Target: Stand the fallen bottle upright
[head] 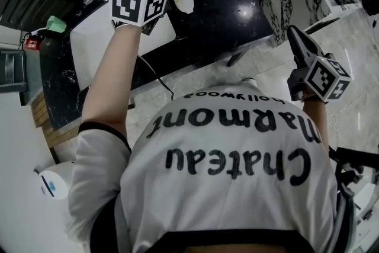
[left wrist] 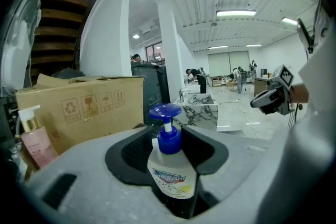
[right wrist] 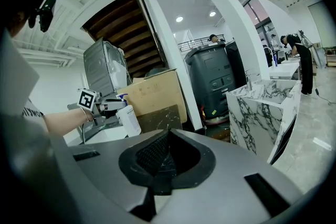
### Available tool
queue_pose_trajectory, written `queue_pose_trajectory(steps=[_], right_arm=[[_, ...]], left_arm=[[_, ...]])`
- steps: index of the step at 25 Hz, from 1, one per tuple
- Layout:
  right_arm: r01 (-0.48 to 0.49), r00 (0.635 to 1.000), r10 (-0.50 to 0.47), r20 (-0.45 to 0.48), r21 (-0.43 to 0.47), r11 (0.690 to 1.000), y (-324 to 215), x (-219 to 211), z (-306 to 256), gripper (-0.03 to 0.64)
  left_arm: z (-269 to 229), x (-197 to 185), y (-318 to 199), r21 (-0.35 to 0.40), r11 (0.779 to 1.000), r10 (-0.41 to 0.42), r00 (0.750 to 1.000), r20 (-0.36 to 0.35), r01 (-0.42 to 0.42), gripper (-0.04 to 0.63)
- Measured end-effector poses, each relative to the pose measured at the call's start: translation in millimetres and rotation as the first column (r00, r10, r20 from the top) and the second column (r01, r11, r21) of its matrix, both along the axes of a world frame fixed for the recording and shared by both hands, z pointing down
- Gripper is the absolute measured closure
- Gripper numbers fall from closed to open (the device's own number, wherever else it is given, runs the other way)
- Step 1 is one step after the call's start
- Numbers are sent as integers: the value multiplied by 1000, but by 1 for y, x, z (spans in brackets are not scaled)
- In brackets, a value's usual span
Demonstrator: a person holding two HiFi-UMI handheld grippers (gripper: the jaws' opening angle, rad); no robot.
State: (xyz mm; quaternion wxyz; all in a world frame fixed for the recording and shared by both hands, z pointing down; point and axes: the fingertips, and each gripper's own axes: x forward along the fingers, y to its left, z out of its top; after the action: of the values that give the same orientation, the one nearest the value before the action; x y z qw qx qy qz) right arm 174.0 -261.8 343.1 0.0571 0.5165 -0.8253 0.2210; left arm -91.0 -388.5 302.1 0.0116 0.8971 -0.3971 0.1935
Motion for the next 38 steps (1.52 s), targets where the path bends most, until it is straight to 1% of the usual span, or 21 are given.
queue_pose_trajectory(steps=[7, 25, 32, 38], right_arm=[[-7, 1000, 7, -7, 8, 1000, 2, 2, -2, 603], [-20, 1000, 20, -9, 5, 1000, 15, 9, -3, 603], [-21, 1000, 21, -3, 4, 1000, 16, 10, -1, 603], [-24, 1000, 24, -1, 8, 1000, 14, 11, -1, 603]], left_arm=[[0, -1, 1, 2, 1000, 0, 1000, 17, 0, 426], [1, -4, 6, -15, 1000, -19, 1000, 19, 19, 425], [0, -3, 6, -13, 1000, -23, 1000, 11, 24, 425], [-6, -3, 4, -3, 999, -32, 999, -13, 32, 425]])
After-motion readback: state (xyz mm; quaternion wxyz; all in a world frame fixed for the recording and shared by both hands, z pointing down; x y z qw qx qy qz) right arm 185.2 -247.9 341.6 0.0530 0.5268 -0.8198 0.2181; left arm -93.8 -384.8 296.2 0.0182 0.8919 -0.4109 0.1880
